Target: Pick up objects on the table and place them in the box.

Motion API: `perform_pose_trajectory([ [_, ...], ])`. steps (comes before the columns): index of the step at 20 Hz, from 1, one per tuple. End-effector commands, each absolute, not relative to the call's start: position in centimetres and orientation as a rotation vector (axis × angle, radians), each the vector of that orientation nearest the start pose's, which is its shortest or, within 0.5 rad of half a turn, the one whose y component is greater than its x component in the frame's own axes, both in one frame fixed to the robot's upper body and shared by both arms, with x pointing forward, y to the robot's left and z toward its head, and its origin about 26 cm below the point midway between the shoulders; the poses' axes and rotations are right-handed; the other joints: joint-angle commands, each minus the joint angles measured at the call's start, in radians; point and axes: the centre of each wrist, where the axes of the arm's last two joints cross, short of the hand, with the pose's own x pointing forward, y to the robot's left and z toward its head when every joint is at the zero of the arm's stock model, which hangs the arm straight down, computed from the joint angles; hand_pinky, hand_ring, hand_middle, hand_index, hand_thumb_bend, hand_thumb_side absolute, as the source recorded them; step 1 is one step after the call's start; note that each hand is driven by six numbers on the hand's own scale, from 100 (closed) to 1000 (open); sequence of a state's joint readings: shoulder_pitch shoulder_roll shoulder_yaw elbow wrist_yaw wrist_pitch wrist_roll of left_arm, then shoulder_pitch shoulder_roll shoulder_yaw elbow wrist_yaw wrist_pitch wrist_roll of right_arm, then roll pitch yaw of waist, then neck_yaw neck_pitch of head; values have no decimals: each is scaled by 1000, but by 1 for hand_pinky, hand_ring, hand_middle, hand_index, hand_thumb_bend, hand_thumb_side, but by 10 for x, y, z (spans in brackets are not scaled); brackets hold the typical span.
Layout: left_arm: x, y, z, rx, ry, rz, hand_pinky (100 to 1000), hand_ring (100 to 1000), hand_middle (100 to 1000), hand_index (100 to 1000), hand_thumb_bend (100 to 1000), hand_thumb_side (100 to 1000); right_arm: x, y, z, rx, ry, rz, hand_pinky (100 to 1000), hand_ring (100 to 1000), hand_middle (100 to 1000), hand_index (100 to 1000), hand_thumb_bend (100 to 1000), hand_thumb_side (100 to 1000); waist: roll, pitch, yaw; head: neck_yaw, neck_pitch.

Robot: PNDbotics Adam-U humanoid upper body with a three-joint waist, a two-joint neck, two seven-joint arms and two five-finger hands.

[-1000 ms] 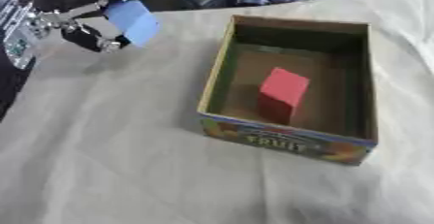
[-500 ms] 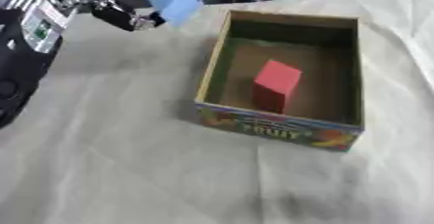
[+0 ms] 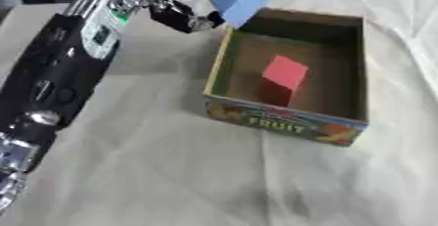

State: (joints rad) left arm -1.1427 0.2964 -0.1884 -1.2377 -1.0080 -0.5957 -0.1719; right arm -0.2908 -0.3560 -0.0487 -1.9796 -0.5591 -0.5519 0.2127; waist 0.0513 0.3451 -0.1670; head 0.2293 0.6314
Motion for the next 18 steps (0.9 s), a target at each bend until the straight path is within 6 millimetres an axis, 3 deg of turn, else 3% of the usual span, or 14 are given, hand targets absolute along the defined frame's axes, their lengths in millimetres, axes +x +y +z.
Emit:
perform_pose_trajectory([
  [1,439,133,333,-1044,2344,1768,299,343,1000,309,100,100,299,-276,210,-644,3344,-304,872,744,544,874,473,857,-13,-23,-8,22,-12],
  [13,447,106,299,-1166,2302,1790,317,356,1000,334,100,100,301,-269,213,-715,3309,-303,873,745,543,875,474,856,-28,-6,-37,55,-38],
  [18,453,104,279,-1230,2214,1857,385,413,1000,410,100,118,301,-270,212,-709,3311,-305,873,745,542,876,473,855,-28,-2,-39,18,-27],
])
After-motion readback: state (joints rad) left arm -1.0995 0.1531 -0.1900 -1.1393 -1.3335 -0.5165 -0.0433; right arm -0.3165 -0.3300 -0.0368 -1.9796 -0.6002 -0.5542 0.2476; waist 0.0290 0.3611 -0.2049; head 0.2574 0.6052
